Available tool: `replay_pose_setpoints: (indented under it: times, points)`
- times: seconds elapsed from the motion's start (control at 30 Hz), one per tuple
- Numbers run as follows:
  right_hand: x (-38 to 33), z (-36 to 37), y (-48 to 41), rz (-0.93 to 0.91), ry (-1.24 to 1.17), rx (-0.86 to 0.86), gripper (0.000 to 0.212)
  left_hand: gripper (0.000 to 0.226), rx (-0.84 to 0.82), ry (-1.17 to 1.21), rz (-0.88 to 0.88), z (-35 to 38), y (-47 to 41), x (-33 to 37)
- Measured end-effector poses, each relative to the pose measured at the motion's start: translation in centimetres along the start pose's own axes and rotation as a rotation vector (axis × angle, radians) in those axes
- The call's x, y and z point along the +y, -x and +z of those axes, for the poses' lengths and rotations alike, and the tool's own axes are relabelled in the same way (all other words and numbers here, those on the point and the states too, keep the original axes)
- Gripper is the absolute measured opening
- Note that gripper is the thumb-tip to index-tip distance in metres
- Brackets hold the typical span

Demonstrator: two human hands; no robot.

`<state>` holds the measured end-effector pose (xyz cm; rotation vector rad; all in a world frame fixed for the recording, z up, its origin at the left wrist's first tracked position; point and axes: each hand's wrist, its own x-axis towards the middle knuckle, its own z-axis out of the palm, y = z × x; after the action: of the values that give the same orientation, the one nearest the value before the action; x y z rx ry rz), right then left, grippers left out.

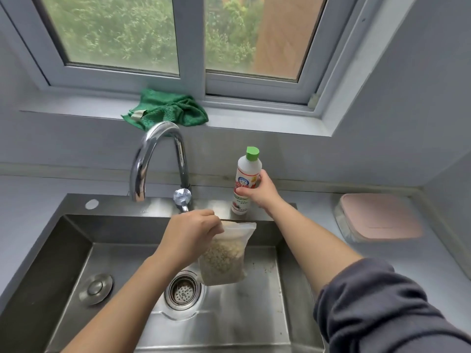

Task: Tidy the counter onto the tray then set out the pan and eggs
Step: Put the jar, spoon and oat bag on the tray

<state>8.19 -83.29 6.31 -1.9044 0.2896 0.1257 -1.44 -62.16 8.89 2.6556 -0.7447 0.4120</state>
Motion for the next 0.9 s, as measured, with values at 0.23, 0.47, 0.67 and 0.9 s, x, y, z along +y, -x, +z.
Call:
replay_pose_setpoints:
  times: [0.23, 0.47, 0.67, 0.9]
  points:
    - [0.7, -2.2, 2.4, -0.053, 0.032, 0.068, 0.066, 0.029, 0.028, 0.075, 0.016, 0.9, 0.0, 0.6]
    - [2.9, -8.6, 13.5, -0.104, -0.003, 0.136, 0.064, 0.013, 0.014, 0.082, 0.041, 1.1, 0.1, 5.4]
    - [6.0, -13.7, 27.8, -0.056, -0.025, 0.313, 0.057, 0.018, -0.001, 0.136, 0.206, 0.7, 2.8, 13.9]
    - [10.1, -18.8, 46.9, 0.056, -0.121, 0.580, 0.063, 0.013, -0.041, 0.280, 0.455, -1.9, 9.2, 27.3]
